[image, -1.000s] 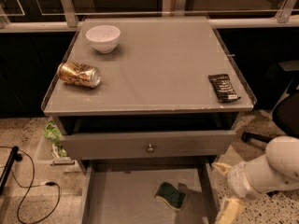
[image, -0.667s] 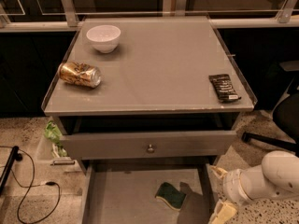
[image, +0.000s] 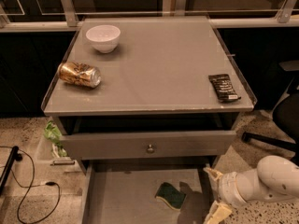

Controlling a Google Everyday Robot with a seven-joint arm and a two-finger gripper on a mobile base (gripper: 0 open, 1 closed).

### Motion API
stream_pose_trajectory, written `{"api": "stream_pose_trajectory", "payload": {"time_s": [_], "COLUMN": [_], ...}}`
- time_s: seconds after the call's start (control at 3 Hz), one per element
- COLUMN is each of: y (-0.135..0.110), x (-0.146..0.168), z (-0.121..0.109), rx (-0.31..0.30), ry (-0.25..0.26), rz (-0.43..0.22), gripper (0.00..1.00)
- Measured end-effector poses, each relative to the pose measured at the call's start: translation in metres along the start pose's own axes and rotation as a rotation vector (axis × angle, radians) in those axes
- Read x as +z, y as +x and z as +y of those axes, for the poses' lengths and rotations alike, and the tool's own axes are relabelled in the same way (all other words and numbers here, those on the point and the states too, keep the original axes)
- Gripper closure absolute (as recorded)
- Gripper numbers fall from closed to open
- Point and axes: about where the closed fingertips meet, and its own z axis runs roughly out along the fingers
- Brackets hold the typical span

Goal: Pick sponge from middle drawer and place on counter

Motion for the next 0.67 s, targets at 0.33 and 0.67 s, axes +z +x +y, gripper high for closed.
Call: {"api": "stream_pose_trajectory", "payload": {"time_s": [0.33,0.67], "y": [0.014,0.023], "x": [0.036,0.075], "z": [-0.007,-0.01], "rx": [0.016,0.013], "ry": [0.009,0.044], "rz": [-0.073,-0.101], "gripper": [0.0,0.0]}}
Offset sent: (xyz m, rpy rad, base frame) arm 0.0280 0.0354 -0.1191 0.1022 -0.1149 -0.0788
